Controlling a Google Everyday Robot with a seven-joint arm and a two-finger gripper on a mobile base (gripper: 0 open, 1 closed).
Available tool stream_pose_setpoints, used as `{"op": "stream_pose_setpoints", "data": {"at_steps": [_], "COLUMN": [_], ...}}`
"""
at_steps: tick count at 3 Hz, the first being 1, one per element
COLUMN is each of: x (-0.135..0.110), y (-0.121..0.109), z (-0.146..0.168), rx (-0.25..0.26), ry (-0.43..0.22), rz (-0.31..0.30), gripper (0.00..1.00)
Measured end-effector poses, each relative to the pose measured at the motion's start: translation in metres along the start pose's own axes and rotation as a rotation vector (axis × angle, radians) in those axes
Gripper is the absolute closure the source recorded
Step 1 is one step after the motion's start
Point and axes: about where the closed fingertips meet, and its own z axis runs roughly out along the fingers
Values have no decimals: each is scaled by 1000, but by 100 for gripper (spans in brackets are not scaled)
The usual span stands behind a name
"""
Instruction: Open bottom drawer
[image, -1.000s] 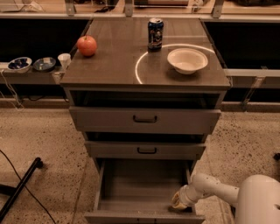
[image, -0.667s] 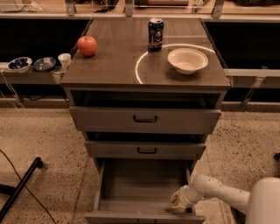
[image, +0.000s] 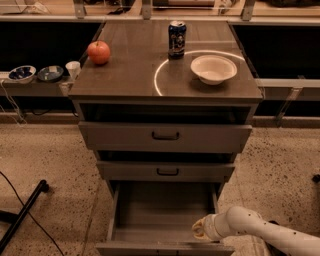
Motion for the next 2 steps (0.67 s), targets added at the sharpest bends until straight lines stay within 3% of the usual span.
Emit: {"op": "stream_pose_setpoints", "data": {"at_steps": [2], "x": [-20], "y": [1], "z": [-15], "rx": [41], "ry": [-23], "rz": [-48], "gripper": [66]}}
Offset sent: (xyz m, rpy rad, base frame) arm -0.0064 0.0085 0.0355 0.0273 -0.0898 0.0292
